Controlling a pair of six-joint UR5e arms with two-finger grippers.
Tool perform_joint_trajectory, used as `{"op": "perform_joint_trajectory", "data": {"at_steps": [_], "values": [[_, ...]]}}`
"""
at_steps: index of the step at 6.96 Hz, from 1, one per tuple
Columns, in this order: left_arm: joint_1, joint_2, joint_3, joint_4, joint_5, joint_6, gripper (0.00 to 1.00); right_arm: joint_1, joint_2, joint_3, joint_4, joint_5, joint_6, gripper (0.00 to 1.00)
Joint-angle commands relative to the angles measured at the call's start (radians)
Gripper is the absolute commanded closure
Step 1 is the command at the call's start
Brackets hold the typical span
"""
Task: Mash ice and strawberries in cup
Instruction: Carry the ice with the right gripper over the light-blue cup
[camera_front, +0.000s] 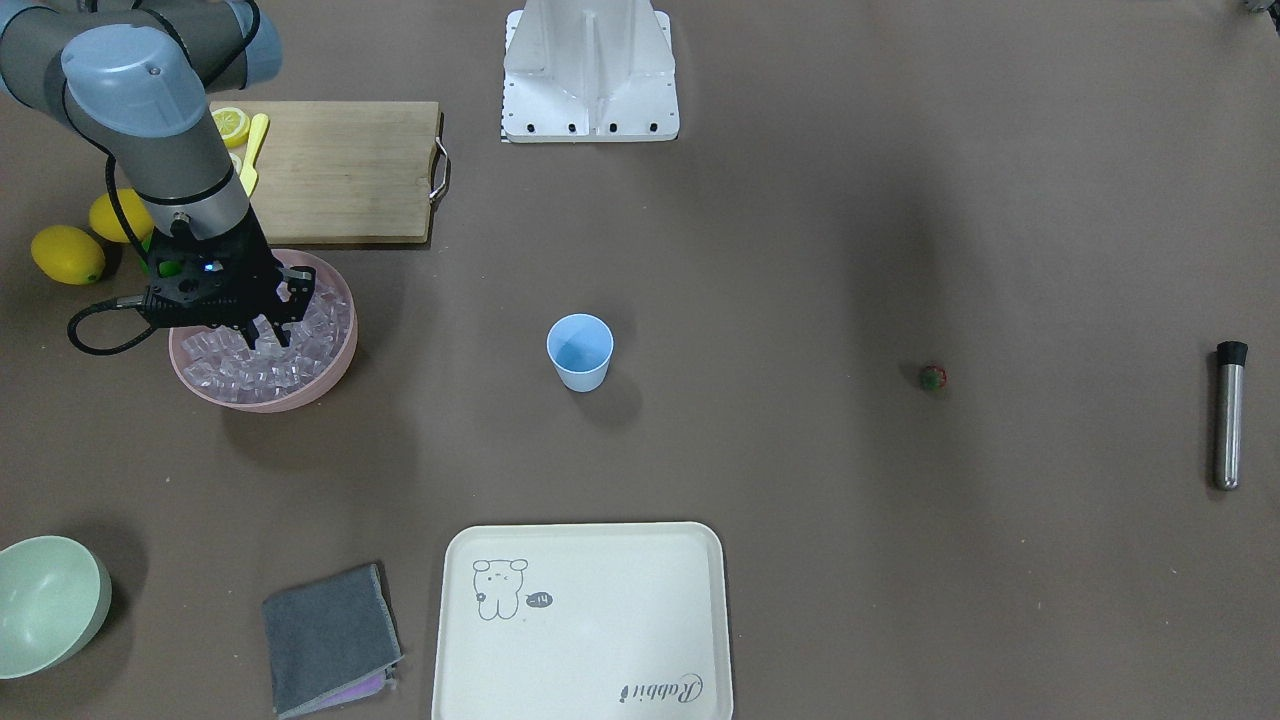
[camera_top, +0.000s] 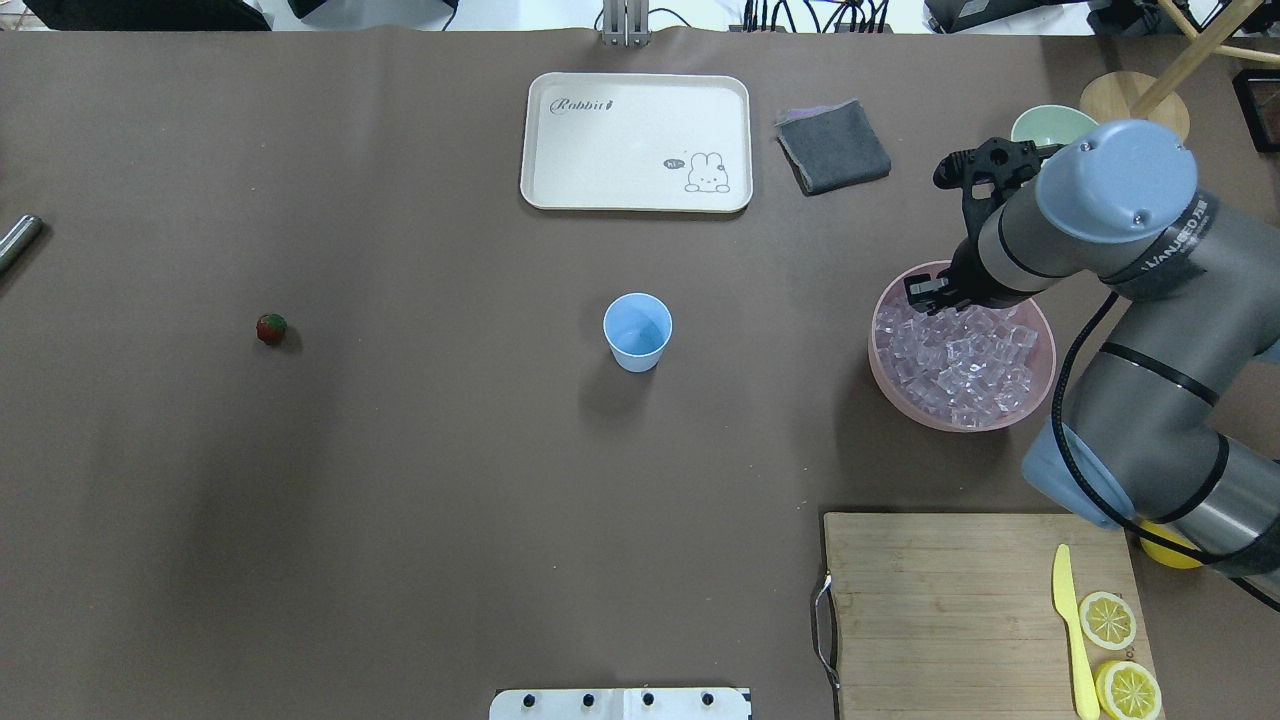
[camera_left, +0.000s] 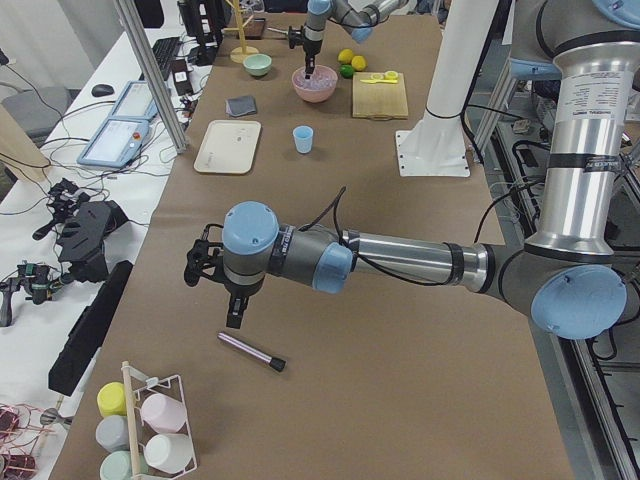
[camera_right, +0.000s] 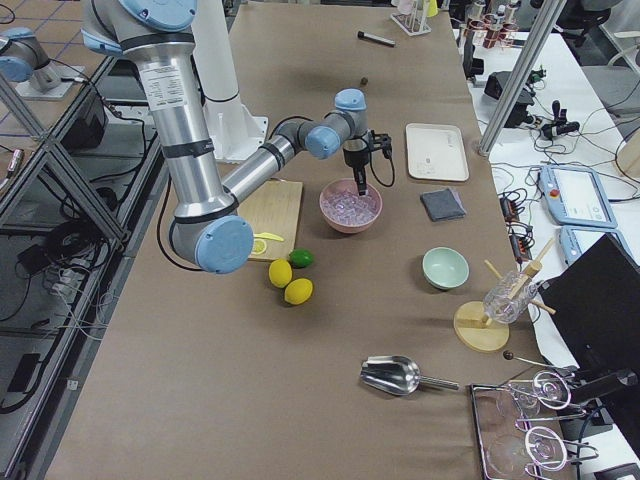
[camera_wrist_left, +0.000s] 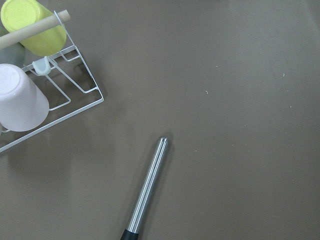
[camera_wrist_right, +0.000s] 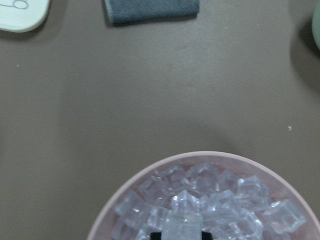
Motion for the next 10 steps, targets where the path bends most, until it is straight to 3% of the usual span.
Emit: {"op": "perform_joint_trajectory", "data": {"at_steps": [1, 4, 6, 8, 10], "values": [[-0.003, 0.014, -0.014, 0.004, 0.0, 0.0, 0.02, -0.059, 0.151, -0.003, -0.104, -0.001, 0.124, 0.89], [-0.004, 0.037, -0.039, 0.004, 0.003, 0.0, 0.02, -0.134, 0.28, -0.062, -0.1, -0.033, 0.2, 0.95], [-0.003, 0.037, -0.033, 0.004, 0.003, 0.005, 0.02, -0.154, 0.395, -0.164, -0.097, -0.027, 0.2, 1.0], [-0.001, 0.035, -0.028, 0.004, 0.005, 0.005, 0.02, -0.194, 0.407, -0.175, -0.094, -0.058, 0.227, 1.0], [0.0, 0.037, -0.027, 0.004, 0.005, 0.005, 0.02, -0.211, 0.455, -0.259, 0.017, -0.082, 0.284, 1.0]]}}
